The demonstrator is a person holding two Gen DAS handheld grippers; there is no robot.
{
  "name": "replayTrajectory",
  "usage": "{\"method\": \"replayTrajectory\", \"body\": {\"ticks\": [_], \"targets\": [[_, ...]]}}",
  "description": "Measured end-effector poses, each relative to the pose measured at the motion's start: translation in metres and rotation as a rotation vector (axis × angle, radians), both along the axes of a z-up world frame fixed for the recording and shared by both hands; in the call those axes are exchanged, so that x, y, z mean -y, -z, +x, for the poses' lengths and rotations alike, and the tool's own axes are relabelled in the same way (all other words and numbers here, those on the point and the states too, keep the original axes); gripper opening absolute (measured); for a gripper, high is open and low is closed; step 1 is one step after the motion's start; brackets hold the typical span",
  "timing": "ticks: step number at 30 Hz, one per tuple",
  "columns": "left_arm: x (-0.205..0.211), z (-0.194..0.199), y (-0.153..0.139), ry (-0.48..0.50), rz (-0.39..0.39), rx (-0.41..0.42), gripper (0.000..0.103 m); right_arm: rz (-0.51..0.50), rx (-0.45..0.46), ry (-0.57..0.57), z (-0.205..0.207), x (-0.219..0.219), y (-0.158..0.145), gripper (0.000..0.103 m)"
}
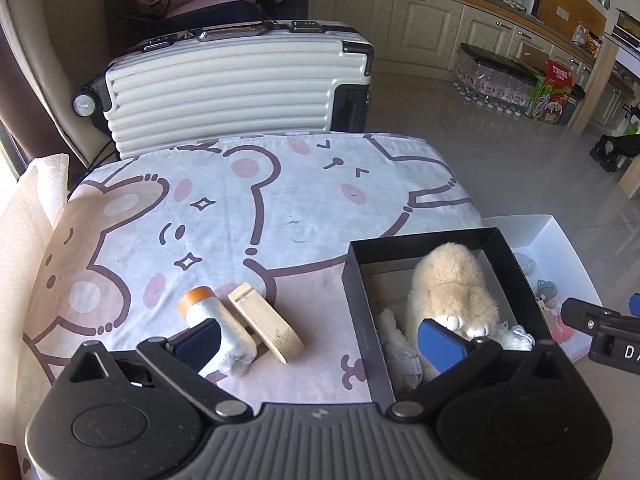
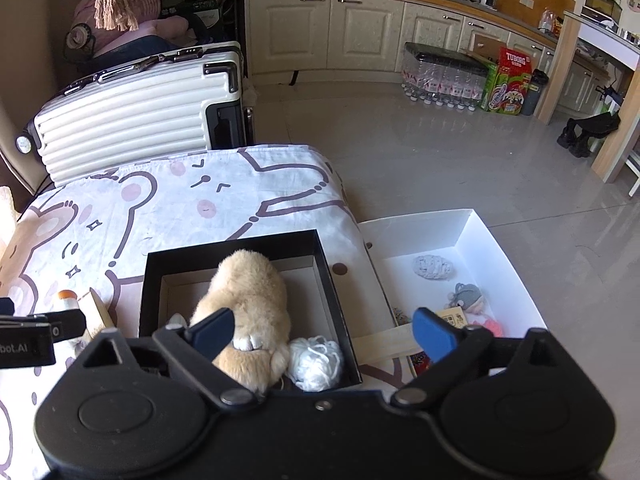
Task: Organize objects
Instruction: 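Withdraw both tools from the black box back over the bed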
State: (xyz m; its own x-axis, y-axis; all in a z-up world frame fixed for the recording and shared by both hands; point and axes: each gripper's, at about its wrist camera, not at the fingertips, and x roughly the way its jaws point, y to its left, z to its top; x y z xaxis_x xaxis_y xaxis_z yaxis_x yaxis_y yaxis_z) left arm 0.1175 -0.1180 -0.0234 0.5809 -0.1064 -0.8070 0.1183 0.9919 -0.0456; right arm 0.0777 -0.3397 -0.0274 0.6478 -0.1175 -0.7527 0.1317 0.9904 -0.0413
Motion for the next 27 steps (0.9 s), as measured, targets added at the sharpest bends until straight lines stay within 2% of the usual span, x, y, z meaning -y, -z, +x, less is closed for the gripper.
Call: {"method": "replayTrajectory", "body": {"ticks": [3, 18, 27], "targets": [[-0.001, 0.0, 0.001, 0.0, 0.005, 0.0, 0.103, -0.009, -0.003, 0.009, 0.0, 0.0, 0.0, 0.103], [-0.003, 0.002, 0.004, 0.005, -0.01, 0.005, 0.103, 0.003, 0.013, 0.022, -0.001, 0.005, 0.0, 0.103], [-0.025, 0.006, 0.007, -0.035, -0.006, 0.003, 0.103, 0.011, 0.008, 0.007, 0.008, -0.007, 0.006, 0.103]]}}
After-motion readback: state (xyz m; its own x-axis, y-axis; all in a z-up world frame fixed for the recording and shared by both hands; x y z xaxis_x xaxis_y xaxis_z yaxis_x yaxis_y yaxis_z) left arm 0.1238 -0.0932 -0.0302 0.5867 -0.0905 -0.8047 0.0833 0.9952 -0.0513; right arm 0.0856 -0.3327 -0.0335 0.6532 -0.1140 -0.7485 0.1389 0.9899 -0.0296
